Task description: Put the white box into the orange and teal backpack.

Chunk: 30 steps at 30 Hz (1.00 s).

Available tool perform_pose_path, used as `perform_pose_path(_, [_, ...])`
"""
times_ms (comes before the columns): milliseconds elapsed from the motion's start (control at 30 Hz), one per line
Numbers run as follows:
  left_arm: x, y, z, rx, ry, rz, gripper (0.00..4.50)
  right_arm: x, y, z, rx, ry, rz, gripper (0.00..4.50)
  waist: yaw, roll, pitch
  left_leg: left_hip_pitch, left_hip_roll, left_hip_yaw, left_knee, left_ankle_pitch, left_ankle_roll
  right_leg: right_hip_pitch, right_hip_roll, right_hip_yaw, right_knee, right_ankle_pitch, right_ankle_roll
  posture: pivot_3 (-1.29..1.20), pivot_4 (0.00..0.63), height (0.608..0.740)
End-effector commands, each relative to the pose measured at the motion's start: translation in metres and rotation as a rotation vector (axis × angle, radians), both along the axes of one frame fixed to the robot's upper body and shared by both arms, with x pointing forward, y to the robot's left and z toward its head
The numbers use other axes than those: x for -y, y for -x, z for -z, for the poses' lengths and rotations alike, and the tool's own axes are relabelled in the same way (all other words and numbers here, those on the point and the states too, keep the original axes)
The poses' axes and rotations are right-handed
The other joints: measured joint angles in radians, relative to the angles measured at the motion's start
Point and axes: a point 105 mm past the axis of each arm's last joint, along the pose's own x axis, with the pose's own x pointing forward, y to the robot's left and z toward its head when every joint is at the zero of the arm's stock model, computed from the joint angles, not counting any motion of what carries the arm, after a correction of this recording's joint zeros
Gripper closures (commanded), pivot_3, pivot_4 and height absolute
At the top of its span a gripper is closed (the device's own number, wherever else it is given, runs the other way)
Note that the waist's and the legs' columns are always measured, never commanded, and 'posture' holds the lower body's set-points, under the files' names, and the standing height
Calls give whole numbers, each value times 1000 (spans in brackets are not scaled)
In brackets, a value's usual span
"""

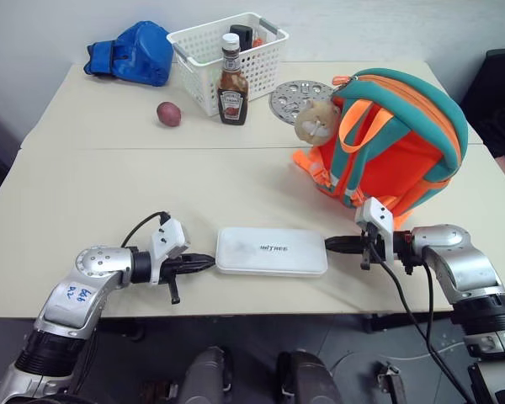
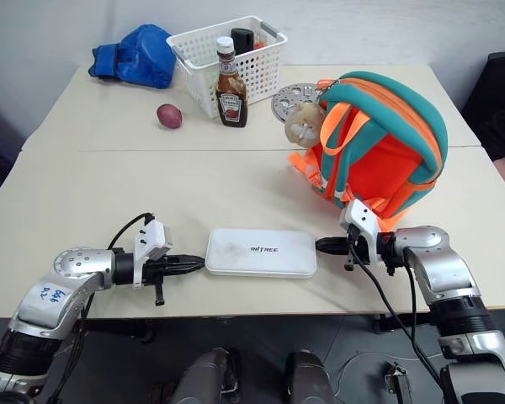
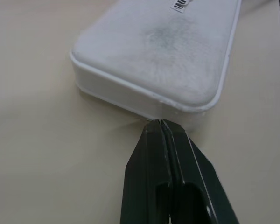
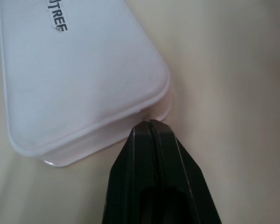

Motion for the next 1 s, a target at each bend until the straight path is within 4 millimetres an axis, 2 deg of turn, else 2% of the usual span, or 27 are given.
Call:
perform_pose_path(33, [-1, 3, -8, 37, 5, 2, 4474, -3, -3, -5, 38, 4, -10, 4500, 0, 0, 0, 0, 0, 0, 0, 0, 0, 0, 0, 0, 0, 0, 0, 0, 150, 740])
perform_pose_path(233, [-26, -5, -6, -13, 4, -125, 4474, 1, 1, -4, 37, 17, -22, 4500, -1, 0, 0, 0, 0, 0, 0, 0, 0, 0, 0, 0, 0, 0, 0, 0, 150, 740])
perform_pose_path(333, [-37, -6, -16, -127, 130, -204, 3938, 3, 8, -4, 38, 41, -61, 4500, -2, 0, 0, 0, 0, -1, 0, 0, 0, 0, 0, 0, 0, 0, 0, 0, 150, 740])
perform_pose_path(467, [-44, -14, -28, -194, 245, -272, 2749, 2, 9, -4, 46, 48, -74, 4500, 0, 0, 0, 0, 0, -1, 1, 0, 0, 0, 0, 0, 1, 0, 0, 0, 150, 740])
perform_pose_path(600, [-43, -10, -32, -323, 321, -261, 1491, 0, 9, -3, 53, 58, -88, 4500, -1, 0, 0, 0, 0, -1, 1, 0, 0, 0, 0, 0, 2, 0, 0, 0, 150, 740])
perform_pose_path(767, [-35, -2, -21, -589, 368, -264, 15, -1, 10, -2, 50, 66, -108, 4500, -2, 0, 0, 0, 0, -1, 1, 0, 0, 0, 0, 0, 2, 0, 0, 0, 150, 740])
perform_pose_path(867, [-30, -1, -15, -663, 349, -268, 15, -1, 11, -1, 51, 78, -119, 4500, -2, 0, 0, 0, 0, -1, 1, 0, 0, 0, 0, 0, 2, 0, 0, 0, 150, 740])
perform_pose_path(1000, [-16, -14, -18, -760, 411, -263, 15, -3, 15, 0, 49, 80, -140, 4500, 4, 0, 0, 0, -1, -1, 2, 0, 0, 0, 0, 0, 3, 0, 0, 0, 150, 740])
